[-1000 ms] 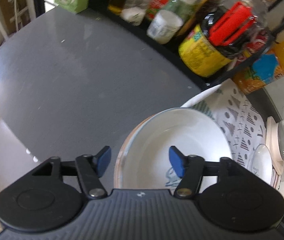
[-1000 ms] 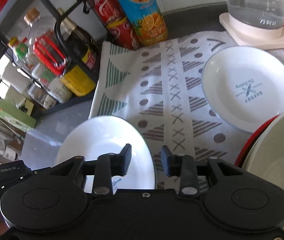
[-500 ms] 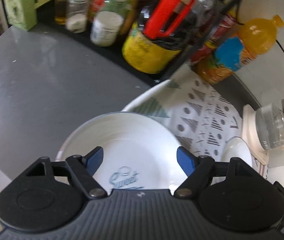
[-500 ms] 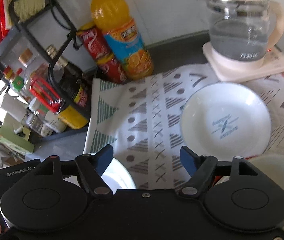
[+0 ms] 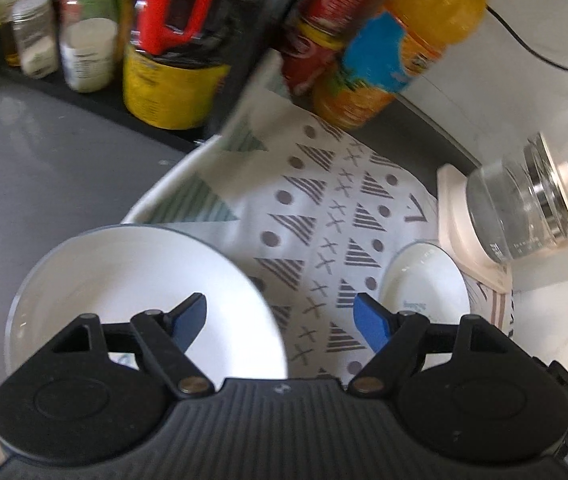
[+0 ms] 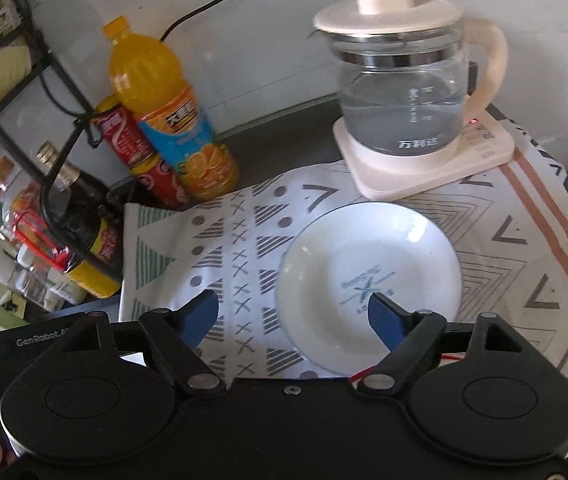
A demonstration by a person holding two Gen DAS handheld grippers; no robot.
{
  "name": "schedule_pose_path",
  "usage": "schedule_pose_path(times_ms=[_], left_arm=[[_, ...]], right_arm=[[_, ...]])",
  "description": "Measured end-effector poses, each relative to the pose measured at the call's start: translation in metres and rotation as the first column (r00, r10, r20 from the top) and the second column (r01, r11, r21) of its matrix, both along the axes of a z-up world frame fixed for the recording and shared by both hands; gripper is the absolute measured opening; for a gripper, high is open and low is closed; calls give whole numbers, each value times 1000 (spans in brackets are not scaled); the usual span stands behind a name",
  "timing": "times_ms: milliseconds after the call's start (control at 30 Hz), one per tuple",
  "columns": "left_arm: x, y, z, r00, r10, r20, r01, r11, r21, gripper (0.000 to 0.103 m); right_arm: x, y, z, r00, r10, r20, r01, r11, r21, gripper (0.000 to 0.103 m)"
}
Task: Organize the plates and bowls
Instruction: 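Move both grippers to the 'Bakery' plate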
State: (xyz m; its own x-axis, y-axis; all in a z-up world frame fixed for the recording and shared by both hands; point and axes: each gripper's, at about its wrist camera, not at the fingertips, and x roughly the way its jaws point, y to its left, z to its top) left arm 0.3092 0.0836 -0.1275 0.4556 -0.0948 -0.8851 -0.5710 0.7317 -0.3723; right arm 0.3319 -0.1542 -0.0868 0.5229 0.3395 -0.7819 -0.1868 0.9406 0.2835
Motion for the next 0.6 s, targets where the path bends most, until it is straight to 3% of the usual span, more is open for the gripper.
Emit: schedule_pose_path(times_ms=[433,600], left_arm=[[53,-41,-19,990,-139,-4,139,989,-44,79],[68,-56,-32,982,-188,-17,186,980,-67,78]], right_arm=[[27,-51,-17,982,-178,-59,175,983,-47,81],[34,-71,-28,966,-241,-89,236,970,-63,76]])
